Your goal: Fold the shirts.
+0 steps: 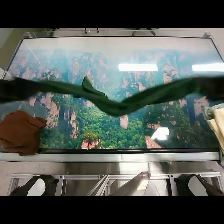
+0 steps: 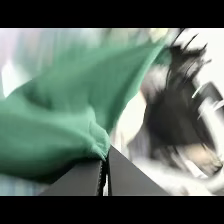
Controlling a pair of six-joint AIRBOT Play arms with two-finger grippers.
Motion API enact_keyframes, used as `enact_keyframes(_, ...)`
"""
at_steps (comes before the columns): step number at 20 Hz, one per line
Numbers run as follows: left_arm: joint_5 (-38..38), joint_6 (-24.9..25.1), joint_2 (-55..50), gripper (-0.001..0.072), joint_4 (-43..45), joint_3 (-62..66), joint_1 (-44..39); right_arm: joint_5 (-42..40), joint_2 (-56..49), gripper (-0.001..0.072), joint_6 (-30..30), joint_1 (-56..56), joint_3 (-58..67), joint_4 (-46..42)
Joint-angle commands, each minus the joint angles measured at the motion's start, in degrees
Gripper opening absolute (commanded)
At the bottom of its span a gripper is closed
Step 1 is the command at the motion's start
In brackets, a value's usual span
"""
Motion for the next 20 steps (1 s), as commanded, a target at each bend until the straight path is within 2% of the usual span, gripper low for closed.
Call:
enact_keyframes(1, -1.2, 7.1, 15.9, 0.0023, -29.4, 8.3, 15.9, -11.6, 12.4, 0.0018, -2.5, -2.7, 11.4, 18.9)
enact_keyframes(3, -2.4, 6.9, 15.8, 0.0022, -39.1, 13.5, 20.0, -20.2, 17.2, 0.0018, -2.5, -5.0, 15.3, 19.0)
enact_keyframes(4, -2.4, 5.0, 14.3, 0.0022, -42.0, 15.8, 19.6, -23.1, 19.4, 0.0018, -2.5, -6.5, 16.8, 18.9)
enact_keyframes(5, -2.6, 3.2, 12.0, 0.0021, -43.7, 18.7, 18.5, -23.6, 20.7, 0.0019, -2.5, -8.1, 17.8, 18.9)
enact_keyframes(7, -4.9, 1.1, 7.7, 0.0019, -41.4, 24.8, 16.5, -20.7, 21.8, 0.0019, -0.9, -9.4, 18.1, 15.5)
enact_keyframes(9, -5.7, -0.3, 4.9, 0.0019, -31.5, 29.7, 15.6, -18.9, 22.0, 0.0018, 2.8, -9.4, 18.0, 4.2)
enact_keyframes(10, -3.5, -0.3, 4.0, 0.002, -23.3, 31.1, 14.8, -19.5, 22.0, 0.0018, 3.6, -9.4, 17.7, -3.9)
enact_keyframes(12, 4.4, 0.3, 1.8, 0.0023, -7.9, 30.5, 11.3, -22.3, 21.8, 0.0018, 5.9, -8.2, 14.6, -16.3)
enact_keyframes(13, 8.5, 1.6, -0.1, 0.0024, -2.6, 28.6, 7.9, -23.9, 21.2, 0.0017, 5.9, -7.0, 11.7, -19.1)
enact_keyframes(15, 13.8, 4.2, -6.1, 0.0025, 6.4, 24.9, -0.5, -25.6, 17.8, 0.0017, 5.4, -4.2, 4.0, -21.7)
enact_keyframes(17, 18.0, 5.8, -14.8, 0.0024, 16.3, 23.3, -8.5, -28.1, 12.0, 0.0017, 2.3, -0.7, -4.6, -21.8)
enact_keyframes(19, 19.6, 5.6, -26.2, 0.0024, 23.6, 26.0, -14.0, -32.8, 3.4, 0.0017, -2.4, 3.5, -11.3, -20.3)
enact_keyframes(20, 19.4, 5.6, -32.7, 0.0025, 24.6, 28.7, -15.4, -35.2, -1.5, 0.0017, -5.7, 5.7, -13.0, -19.1)
